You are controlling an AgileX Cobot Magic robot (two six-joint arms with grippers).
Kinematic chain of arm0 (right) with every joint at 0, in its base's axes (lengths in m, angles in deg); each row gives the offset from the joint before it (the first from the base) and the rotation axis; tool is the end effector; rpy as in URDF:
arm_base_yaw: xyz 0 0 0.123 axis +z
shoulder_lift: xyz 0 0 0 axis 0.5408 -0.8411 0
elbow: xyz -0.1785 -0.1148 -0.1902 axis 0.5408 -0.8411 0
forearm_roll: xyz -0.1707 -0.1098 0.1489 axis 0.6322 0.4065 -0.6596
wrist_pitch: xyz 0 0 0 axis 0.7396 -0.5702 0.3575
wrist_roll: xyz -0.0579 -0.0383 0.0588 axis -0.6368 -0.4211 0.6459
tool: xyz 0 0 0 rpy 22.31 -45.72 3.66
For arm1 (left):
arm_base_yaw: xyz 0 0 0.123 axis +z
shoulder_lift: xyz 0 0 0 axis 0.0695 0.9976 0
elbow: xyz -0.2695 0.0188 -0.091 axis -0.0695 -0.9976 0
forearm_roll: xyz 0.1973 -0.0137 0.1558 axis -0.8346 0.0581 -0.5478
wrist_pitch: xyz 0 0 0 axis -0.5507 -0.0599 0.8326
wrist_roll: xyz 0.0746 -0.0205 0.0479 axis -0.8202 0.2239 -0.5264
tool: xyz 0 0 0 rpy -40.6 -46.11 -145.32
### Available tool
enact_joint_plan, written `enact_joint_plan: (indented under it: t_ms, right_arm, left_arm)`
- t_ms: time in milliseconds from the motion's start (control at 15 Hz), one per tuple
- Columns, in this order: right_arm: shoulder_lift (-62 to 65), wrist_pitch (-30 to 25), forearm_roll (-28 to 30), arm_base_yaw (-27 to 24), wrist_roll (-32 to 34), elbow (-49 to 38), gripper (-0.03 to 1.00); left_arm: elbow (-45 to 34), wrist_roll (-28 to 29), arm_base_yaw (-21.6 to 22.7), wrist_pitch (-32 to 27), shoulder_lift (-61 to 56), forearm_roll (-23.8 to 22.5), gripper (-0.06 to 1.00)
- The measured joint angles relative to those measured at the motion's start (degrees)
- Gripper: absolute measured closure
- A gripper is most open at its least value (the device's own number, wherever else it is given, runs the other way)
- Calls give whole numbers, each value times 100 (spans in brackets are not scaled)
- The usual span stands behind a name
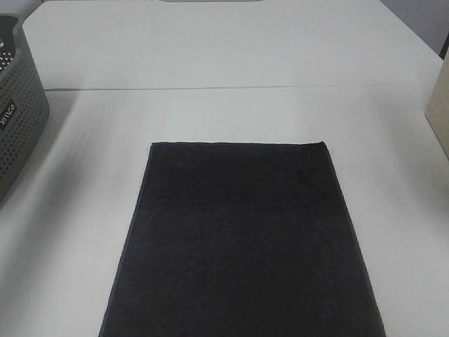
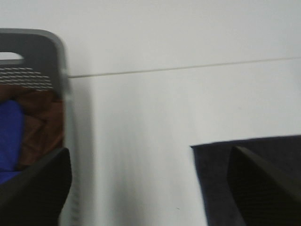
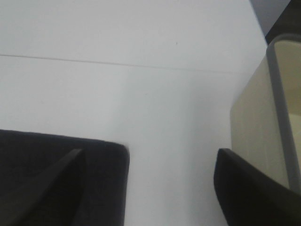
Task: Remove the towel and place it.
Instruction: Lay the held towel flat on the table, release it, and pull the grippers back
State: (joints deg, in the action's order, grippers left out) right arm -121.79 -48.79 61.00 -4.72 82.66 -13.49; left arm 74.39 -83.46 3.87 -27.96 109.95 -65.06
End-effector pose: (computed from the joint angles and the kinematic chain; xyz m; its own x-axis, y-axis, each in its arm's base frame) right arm 0.2499 0.0918 0.3878 -0.5788 -0.1078 -0.8083 -0.0483 0.9940 -0.0980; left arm 0.3279 -0.0190 0.3644 -0.6247 -0.0280 -0.7803 0.1417 0.9787 -0.1486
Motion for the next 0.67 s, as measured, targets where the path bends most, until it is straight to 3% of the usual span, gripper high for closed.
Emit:
enact_joint_plan:
  t_ms: [67, 133, 267, 400, 533, 667]
  right_arm:
    - [-235, -40, -1106, -607, -917, 327, 24]
    - [-481, -74, -2418, -1261, -2034, 619, 24]
    - [-900, -212, -4767, -2240, -3942, 911, 24]
    - [-1324, -854, -6509, -3008, -5363, 957, 24]
    - [-1627, -1203, -6721, -3157, -5712, 957, 25]
    - [-1902, -1295, -6778, -3163, -5770, 957, 25]
  left_arm:
    - [189, -670, 115, -355, 298, 877, 10]
    - [378, -1140, 178, -647, 619, 1369, 10]
    - [682, -1421, 183, -934, 1089, 1707, 10]
    - [928, -1684, 183, -1312, 1507, 1793, 13]
    - [1060, -1896, 189, -1604, 1793, 2120, 13]
    - [1146, -2154, 189, -1730, 2057, 2739, 14]
